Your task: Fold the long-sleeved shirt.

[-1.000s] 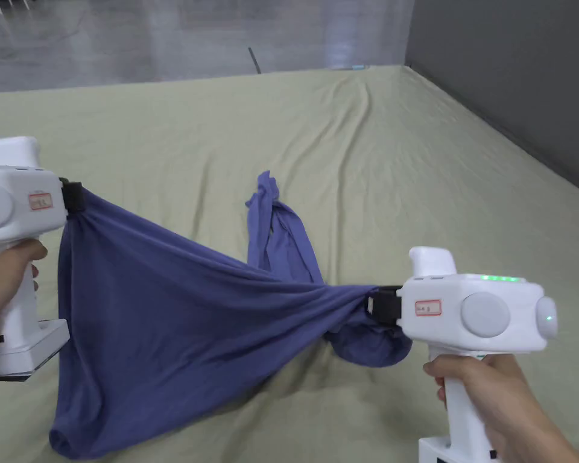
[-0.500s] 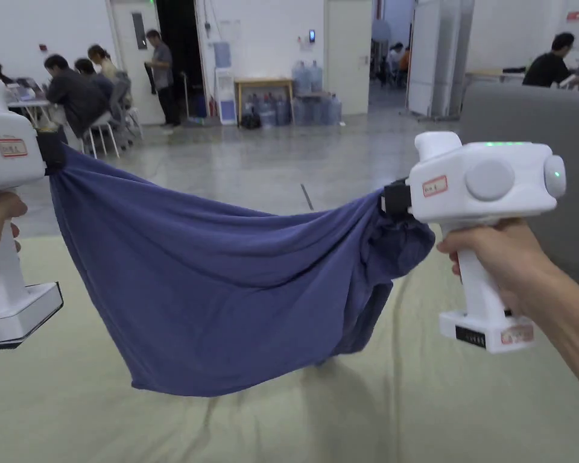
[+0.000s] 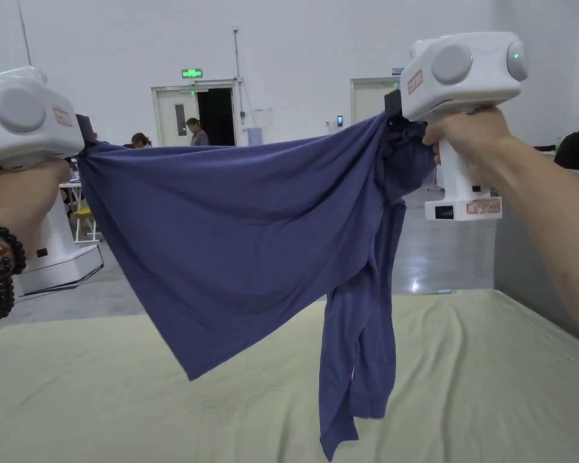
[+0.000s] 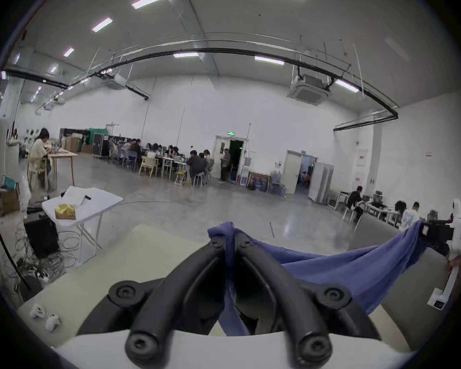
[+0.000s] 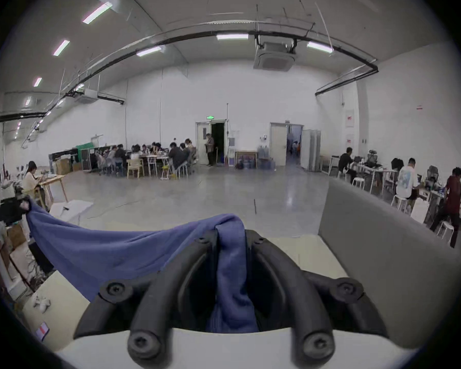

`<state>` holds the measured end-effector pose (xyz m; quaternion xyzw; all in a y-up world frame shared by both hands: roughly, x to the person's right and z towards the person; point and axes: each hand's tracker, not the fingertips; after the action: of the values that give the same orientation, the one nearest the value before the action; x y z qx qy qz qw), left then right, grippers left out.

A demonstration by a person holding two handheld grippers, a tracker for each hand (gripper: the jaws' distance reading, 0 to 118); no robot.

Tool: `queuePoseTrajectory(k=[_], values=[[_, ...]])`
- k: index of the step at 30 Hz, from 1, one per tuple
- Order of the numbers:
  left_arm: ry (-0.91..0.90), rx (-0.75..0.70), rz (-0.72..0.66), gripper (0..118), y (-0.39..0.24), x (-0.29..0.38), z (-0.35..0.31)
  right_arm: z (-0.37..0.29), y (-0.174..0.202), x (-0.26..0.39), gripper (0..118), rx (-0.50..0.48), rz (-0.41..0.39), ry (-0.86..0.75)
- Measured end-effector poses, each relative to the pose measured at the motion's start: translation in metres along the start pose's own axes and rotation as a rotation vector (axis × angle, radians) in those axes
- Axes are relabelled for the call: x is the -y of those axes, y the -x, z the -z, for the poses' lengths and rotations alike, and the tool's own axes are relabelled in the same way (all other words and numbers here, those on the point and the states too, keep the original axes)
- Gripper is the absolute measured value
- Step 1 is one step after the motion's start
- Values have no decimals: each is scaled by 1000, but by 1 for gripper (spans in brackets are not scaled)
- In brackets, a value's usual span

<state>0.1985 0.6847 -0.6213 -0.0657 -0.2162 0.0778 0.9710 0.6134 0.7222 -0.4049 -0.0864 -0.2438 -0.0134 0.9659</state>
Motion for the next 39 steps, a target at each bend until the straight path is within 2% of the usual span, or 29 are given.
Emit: queuePoseTrajectory(k=[5,7,14,17,20,25,28,30,35,39], values=[[9,-1,1,1,-5,20,10,5,-2,16,22,8,2,-1],[24,7,10,1,-6,35,14,13,-3,35,22,6,26,18],[134,10,69,1,0,113,33,52,-8,145,22,-3,62,176],[181,26,41,1,9,139,29,53,-13,180,22,-11,93,209],[161,71,31,1,18,158,1,23,-17,202,22,-54,125,201],[166,76,90,1,37,205,-76,-55,-18,258,22,-94,59,231],[224,95,64,1,54,251,-130,-104,-19,311,22,-116,28,271],[263,87,24,1,65,285,-168,-136,-19,351,22,-118,15,322],[381,57,-2,1,91,373,-265,-219,-20,460,22,-164,58,484],[489,42,-14,1,110,430,-320,-273,-13,527,22,-170,25,603]])
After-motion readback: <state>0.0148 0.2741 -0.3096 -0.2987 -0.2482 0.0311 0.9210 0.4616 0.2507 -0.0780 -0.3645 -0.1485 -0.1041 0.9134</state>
